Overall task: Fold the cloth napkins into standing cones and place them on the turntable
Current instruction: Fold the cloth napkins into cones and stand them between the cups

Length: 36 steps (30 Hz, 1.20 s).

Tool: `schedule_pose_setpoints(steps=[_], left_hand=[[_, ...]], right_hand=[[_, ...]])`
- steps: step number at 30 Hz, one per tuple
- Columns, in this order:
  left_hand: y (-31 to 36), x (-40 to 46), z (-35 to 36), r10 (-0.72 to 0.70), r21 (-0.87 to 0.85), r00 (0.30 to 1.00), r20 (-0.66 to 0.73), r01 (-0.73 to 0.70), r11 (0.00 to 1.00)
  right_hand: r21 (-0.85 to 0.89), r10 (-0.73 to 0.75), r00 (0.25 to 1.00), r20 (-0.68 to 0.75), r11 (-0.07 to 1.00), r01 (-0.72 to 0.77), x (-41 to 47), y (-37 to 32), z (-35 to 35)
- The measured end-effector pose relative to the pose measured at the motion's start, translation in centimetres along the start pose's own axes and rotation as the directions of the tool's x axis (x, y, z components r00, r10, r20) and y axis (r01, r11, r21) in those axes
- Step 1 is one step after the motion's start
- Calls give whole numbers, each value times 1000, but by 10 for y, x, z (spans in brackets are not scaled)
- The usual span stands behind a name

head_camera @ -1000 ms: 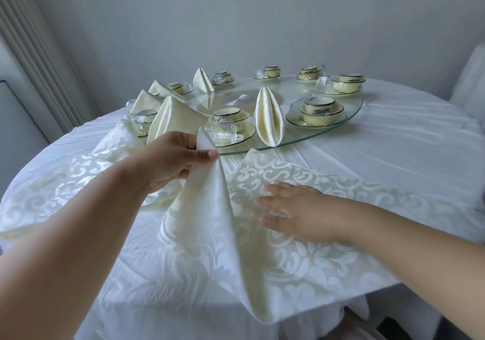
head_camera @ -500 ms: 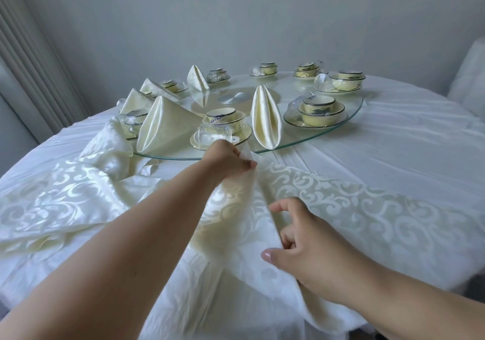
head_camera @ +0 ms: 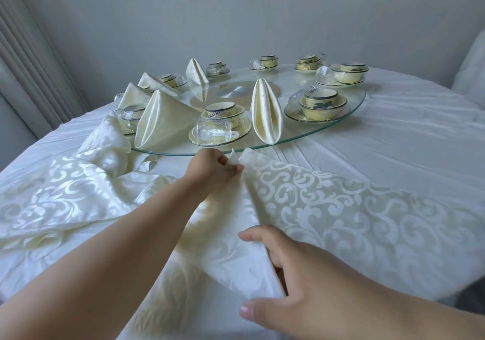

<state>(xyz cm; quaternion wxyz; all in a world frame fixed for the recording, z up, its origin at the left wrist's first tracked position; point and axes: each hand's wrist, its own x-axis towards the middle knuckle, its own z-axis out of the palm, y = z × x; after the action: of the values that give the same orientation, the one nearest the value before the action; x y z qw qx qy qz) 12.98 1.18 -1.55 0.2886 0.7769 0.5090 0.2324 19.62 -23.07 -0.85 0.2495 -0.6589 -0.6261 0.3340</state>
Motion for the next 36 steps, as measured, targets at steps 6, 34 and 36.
schedule_pose_setpoints(steps=[6,34,36], left_hand=[[12,-5,-3,25,-54,1000,4,-25,998],[-14,9,16,-68,153,998,-1,68,986],[-18,7,17,-36,145,998,-47,43,989]], right_hand=[[100,-49,996,79,994,41,-6,2,0],[93,61,981,185,993,-79,8,25,-26],[62,64,980,189,995,-77,9,23,-25]])
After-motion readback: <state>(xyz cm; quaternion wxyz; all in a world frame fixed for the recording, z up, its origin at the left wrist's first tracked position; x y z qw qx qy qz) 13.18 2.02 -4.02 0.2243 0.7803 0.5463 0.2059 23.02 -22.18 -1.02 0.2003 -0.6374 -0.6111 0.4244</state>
